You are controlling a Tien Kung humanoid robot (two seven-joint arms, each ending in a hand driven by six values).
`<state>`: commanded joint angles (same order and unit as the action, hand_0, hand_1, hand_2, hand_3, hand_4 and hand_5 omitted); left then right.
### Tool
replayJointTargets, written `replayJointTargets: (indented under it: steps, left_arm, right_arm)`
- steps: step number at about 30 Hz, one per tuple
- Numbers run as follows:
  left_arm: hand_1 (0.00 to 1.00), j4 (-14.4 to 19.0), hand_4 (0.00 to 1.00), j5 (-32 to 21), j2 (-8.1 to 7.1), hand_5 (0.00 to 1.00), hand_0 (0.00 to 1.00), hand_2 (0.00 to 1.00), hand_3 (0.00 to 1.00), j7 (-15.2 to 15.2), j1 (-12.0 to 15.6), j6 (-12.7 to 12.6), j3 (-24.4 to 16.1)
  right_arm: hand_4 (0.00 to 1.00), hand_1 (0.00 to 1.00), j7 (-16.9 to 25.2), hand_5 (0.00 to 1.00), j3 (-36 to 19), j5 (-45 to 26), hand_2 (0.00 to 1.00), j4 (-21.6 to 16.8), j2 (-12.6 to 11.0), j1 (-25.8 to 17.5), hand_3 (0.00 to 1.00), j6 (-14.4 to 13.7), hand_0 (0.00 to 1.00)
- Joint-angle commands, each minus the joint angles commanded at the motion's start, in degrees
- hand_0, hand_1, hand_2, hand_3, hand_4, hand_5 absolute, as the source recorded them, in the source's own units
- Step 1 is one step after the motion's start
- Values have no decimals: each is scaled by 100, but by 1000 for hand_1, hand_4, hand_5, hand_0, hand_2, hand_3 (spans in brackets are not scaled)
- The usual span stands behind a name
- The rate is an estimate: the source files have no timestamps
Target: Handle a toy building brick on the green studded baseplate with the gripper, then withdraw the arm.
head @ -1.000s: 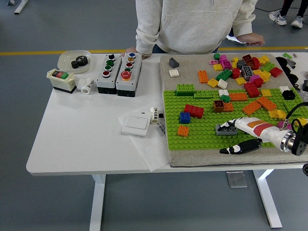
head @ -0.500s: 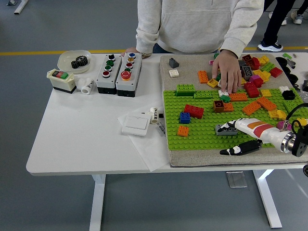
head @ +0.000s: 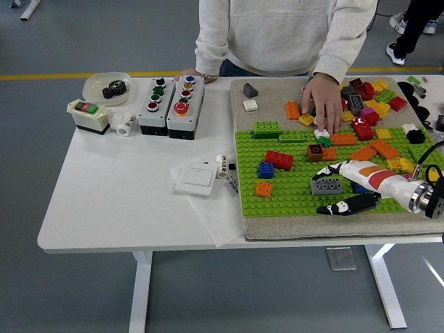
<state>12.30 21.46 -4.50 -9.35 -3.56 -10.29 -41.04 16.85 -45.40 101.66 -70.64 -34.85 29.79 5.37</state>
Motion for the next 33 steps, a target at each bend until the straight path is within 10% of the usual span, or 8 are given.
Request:
replayJointTargets:
  steps: [6, 7, 18, 19, 33]
  left_arm:
    - [873, -8, 839, -27, -5, 704, 816, 878, 798, 21, -1, 3, 16]
    - [873, -9, 839, -31, -7, 705, 816, 878, 797, 25, -3, 3, 16]
    - [873, -12, 838, -48, -22, 705, 816, 878, 797, 28, -20, -2, 26]
    - [873, -12, 839, -46, -22, 704, 816, 878, 797, 27, -23, -4, 22]
    - [874, -12, 839, -42, -12, 705, 816, 878, 797, 22, -32, -8, 18]
  right_arm:
    - [998, 790, -20, 795, -517, -178, 800, -92, -172, -144, 800, -116, 876]
    - [998, 757, -21, 638, -651, -157, 782, -92, -221, -166, 801, -211, 806]
    - [998, 714, 90, 505, -1335, 836, 760, 363, -479, -275, 789, -953, 754]
    - [998, 682, 137, 349, -1326, 931, 731, 446, -512, -293, 770, -1024, 707]
    - [998, 690, 353, 294, -1276, 1351, 738, 1129, -512, -388, 783, -1300, 718]
